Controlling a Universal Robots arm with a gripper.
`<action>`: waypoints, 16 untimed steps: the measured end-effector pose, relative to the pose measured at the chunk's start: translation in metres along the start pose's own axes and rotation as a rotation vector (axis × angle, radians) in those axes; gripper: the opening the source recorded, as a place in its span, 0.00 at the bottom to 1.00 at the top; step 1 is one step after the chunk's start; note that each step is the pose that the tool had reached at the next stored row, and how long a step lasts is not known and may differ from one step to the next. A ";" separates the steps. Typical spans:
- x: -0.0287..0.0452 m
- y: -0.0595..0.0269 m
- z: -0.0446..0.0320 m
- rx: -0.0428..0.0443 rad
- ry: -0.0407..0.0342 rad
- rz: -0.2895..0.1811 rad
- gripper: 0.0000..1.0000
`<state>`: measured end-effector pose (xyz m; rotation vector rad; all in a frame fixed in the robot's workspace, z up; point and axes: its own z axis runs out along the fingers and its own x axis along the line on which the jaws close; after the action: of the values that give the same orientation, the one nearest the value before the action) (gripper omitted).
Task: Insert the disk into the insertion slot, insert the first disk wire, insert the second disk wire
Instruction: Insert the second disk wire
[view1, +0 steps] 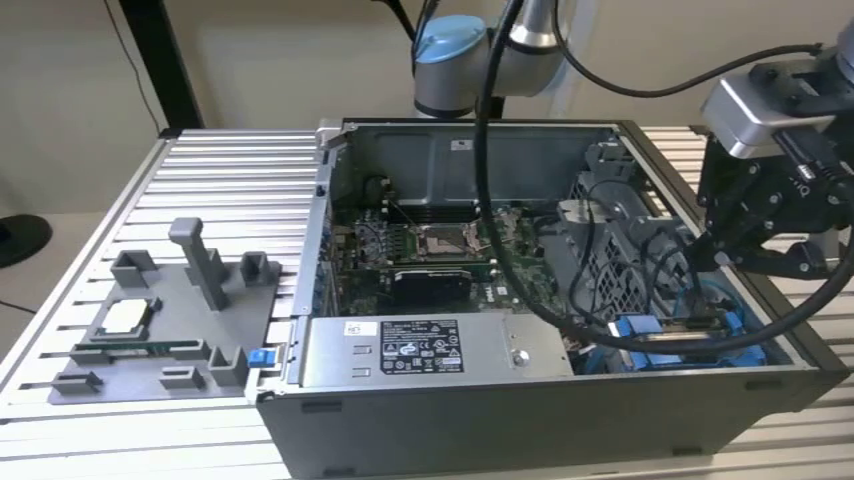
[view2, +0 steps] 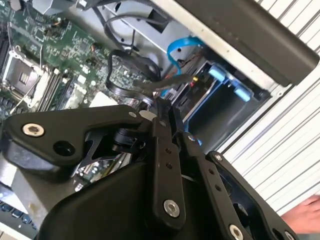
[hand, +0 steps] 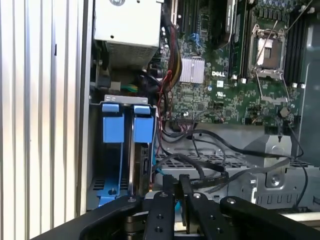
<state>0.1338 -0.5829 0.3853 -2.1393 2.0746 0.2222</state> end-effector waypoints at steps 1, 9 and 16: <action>-0.0001 0.0035 0.0000 0.0001 0.0001 0.000 0.00; 0.0006 0.0089 0.0020 -0.0064 0.0009 0.002 0.00; 0.0016 0.0090 0.0042 -0.0196 0.0077 0.004 0.00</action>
<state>0.1249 -0.5839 0.3808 -2.1503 2.0902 0.2362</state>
